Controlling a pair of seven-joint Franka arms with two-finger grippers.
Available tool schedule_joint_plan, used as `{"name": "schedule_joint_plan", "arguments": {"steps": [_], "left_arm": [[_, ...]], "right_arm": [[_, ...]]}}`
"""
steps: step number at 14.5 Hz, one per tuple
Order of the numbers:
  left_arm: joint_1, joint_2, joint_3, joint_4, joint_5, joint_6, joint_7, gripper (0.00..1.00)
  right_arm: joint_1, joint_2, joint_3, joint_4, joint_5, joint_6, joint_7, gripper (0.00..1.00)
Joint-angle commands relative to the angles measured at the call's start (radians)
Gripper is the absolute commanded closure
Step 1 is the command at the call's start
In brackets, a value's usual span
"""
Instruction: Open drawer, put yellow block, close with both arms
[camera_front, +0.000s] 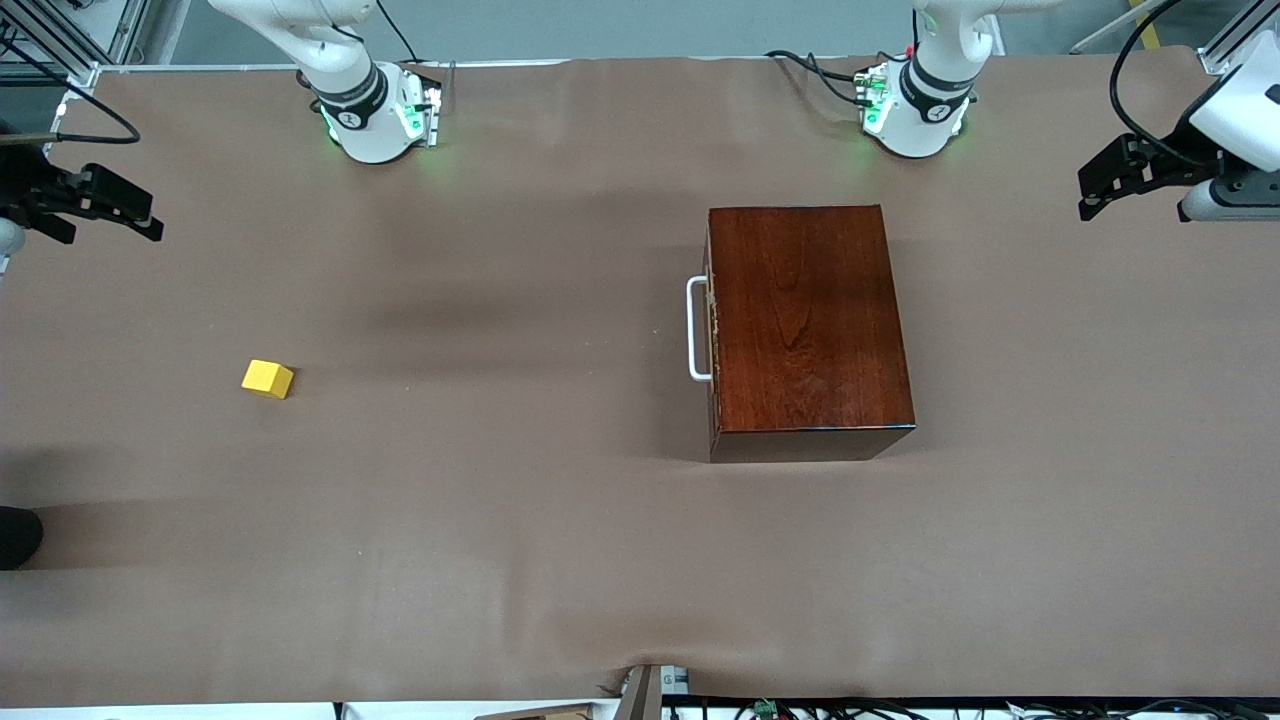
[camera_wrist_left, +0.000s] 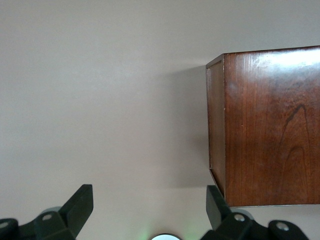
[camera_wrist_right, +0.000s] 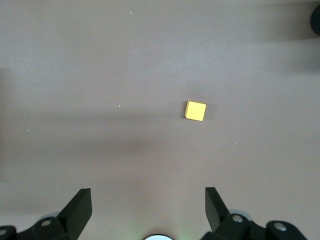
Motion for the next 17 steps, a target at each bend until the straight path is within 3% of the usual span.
{"name": "schedule_joint_plan", "arguments": {"steps": [1, 11, 17], "left_arm": [[0.015, 0.007, -0.004, 0.023, -0.012, -0.022, 0.029, 0.00], [-0.003, 0.048, -0.023, 0.063, -0.021, -0.021, -0.010, 0.00], [-0.017, 0.119, -0.154, 0.070, -0.021, -0.019, -0.153, 0.00]], "right_arm": [[-0.011, -0.010, 0.007, -0.008, 0.016, -0.001, -0.008, 0.00], [-0.023, -0.006, 0.005, -0.008, 0.016, -0.002, -0.014, 0.00], [-0.012, -0.006, 0.007, -0.005, 0.016, 0.005, -0.008, 0.00]]}}
